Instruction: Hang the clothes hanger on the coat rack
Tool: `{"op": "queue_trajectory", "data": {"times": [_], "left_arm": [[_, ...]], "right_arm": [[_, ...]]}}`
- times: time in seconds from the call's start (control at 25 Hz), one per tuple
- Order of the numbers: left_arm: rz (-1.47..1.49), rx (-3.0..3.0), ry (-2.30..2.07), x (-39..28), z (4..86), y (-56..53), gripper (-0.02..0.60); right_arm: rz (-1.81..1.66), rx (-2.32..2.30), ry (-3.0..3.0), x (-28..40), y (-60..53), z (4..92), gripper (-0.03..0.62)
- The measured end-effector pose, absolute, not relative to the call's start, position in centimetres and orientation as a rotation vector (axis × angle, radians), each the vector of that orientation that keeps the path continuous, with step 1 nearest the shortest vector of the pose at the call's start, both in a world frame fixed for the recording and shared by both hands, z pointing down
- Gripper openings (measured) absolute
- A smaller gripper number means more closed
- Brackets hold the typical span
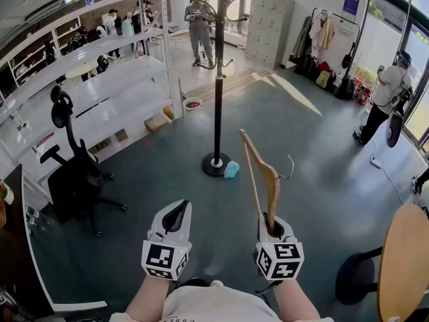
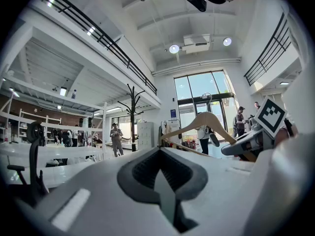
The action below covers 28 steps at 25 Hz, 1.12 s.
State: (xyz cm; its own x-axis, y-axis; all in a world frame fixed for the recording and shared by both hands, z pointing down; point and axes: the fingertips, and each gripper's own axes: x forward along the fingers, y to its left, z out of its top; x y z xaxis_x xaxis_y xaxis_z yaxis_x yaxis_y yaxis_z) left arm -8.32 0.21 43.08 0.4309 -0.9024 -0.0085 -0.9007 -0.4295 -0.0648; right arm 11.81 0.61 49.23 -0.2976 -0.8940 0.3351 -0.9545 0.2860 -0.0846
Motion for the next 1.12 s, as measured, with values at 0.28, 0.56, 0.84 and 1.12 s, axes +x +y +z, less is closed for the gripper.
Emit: {"op": "queue_trajectory", "data": {"times": [0.28, 0.56, 0.84, 1.12], "left_arm": [[-0.05, -2.613, 1.639, -8.4, 43.0, 0.1, 0.0], [-0.055, -2.612, 1.64, -8.7, 43.4, 0.0, 0.0], [-0.063, -2.608, 1.656, -8.4, 44.0, -0.2, 0.0], [-0.092, -2.614, 1.666, -8.4, 45.1, -1.6, 0.0]], "right_arm": [[0.397, 1.709, -2.324, 11.6, 0.9, 49.2, 0.026], [0.445, 1.725, -2.325, 11.5, 0.5, 49.8, 0.026], [0.454, 1.716, -2.325, 12.2, 0.1, 50.0, 0.026], [0.498, 1.682, -2.347, 12.6, -1.6, 51.0, 0.026]]}}
